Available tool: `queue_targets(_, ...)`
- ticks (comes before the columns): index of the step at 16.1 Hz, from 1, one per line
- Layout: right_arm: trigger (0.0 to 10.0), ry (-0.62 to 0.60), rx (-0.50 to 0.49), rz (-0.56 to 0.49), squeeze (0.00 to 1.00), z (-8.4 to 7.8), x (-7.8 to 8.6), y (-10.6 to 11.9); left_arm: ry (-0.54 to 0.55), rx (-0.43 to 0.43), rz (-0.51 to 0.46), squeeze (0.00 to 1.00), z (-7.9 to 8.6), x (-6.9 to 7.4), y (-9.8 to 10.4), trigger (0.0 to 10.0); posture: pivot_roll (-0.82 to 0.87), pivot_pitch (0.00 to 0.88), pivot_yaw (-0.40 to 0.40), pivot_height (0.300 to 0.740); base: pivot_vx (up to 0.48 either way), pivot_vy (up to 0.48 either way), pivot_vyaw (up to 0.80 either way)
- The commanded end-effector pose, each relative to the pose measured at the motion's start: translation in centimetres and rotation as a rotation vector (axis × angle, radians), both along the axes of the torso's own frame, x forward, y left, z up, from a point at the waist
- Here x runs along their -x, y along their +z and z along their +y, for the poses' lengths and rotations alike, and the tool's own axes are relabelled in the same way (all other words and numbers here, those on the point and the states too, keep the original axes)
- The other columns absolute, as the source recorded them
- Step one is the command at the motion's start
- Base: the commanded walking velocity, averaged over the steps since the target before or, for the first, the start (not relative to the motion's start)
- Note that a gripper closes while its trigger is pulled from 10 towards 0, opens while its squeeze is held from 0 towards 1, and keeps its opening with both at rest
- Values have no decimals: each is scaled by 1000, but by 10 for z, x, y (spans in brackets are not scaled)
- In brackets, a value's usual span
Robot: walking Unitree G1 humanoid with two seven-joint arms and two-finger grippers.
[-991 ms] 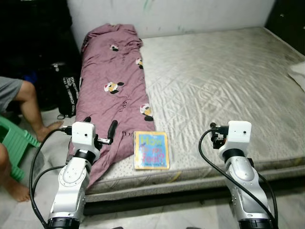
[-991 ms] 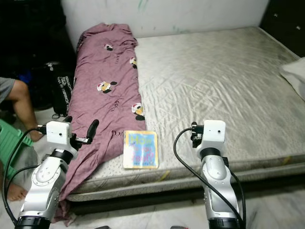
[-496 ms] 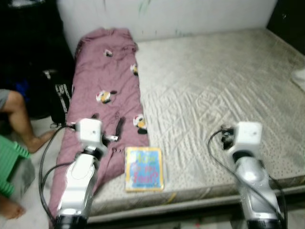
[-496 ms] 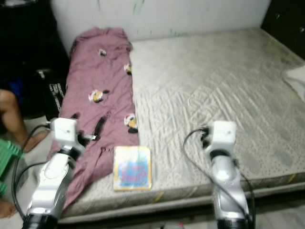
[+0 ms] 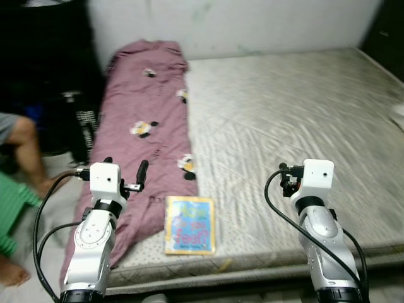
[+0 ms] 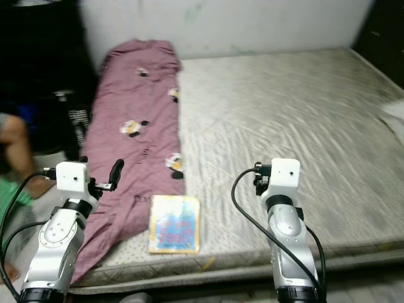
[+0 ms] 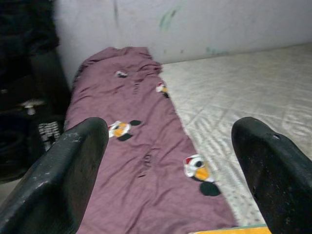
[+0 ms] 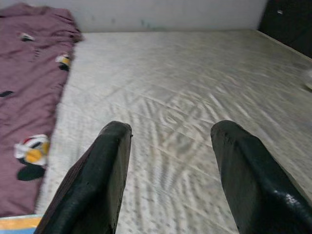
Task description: Clean up the room
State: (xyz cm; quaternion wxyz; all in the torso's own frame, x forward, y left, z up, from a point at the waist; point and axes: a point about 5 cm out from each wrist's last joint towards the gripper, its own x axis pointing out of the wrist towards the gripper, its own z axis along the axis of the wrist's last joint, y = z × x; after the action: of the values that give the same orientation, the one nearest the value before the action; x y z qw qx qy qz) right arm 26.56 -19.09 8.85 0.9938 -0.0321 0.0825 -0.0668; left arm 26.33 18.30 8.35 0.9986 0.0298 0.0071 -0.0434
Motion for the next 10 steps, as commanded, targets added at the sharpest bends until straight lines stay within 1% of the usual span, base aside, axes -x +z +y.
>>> queue_targets(1, 10000, 11, 4, -8, 0, 4, -2, 5, 26, -18, 0, 0, 6, 2, 2, 10000, -74, 0, 53, 740, 0, 0, 0)
queue_targets(6, 10000, 38, -20, -1, 0, 13, 0, 4, 84, -33, 18, 0, 15, 10, 2, 10000, -61, 0, 60, 740, 0, 0, 0)
queue_targets(7, 10000, 41, -25, 2, 0, 14, 1, 4, 101, -30, 27, 0, 18, 11, 2, 10000, -60, 0, 60, 735, 0, 0, 0)
queue_targets(9, 10000, 44, -34, 3, 0, 14, 2, 4, 101, -6, 38, 0, 20, 13, 1, 10000, -53, 0, 51, 720, 0, 0, 0)
queue_targets(10, 10000, 49, -37, 5, 0, 15, 4, 4, 125, -1, 48, 0, 23, 15, 0, 10000, -54, 0, 45, 700, 0, 0, 0)
